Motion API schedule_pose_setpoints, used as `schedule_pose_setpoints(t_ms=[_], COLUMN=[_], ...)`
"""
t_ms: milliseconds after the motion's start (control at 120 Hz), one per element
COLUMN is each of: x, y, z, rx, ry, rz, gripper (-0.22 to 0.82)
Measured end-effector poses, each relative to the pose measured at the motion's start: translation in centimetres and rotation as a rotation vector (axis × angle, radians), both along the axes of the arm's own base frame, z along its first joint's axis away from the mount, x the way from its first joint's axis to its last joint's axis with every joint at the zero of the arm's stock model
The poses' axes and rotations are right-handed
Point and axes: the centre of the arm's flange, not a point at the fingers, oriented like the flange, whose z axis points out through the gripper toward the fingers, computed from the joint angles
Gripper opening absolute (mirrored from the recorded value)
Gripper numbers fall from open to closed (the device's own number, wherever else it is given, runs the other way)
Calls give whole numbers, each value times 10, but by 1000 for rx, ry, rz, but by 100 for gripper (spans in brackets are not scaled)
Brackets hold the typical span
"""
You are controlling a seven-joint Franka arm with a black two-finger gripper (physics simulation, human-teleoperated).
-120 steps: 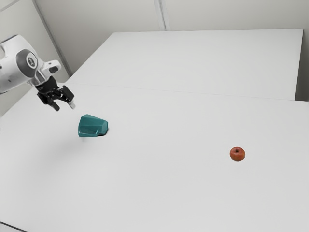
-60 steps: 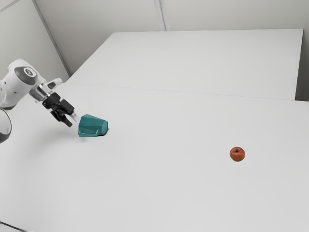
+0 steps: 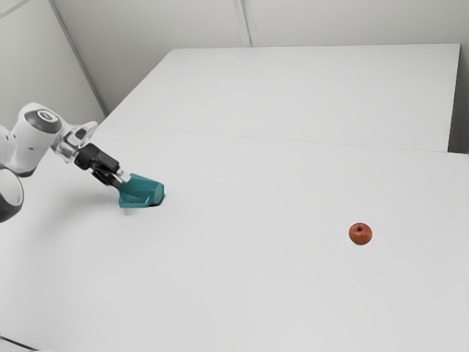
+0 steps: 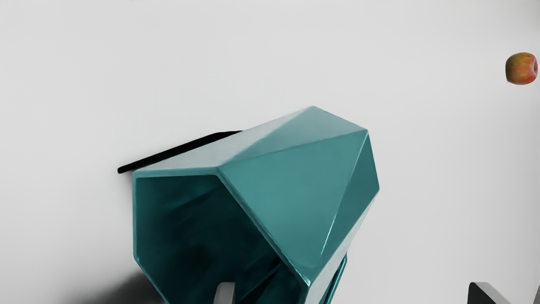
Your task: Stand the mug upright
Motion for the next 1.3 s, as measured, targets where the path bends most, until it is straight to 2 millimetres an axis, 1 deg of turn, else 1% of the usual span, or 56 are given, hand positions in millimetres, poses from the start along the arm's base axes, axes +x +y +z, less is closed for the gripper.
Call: schedule_pose_setpoints(t_ms=[75, 217, 267, 342, 425, 617, 867, 942, 1042, 1092, 1158, 1208, 1300], x=[1, 0, -1, -1, 1, 11, 19, 21, 24, 26, 29, 31, 32], y=[-1, 0, 1, 2, -1, -15, -32, -35, -43, -49, -61, -73, -94], z=[-3, -9, -9, -9, -7, 1, 10, 16, 29, 39, 57, 67, 74], rx=[-14, -26, -29, -34, -46, -60, -55, -47, -30, -13, 23, 57, 131], ry=[-8, -10, -11, -14, -25, -44, -46, -49, -56, -62, -72, -74, -68], rz=[11, 31, 39, 49, 57, 56, 38, 35, 23, 11, -12, -31, -62], gripper=[47, 17, 9, -1, -7, -14, -18, -18, -18, -18, -18, -18, -18])
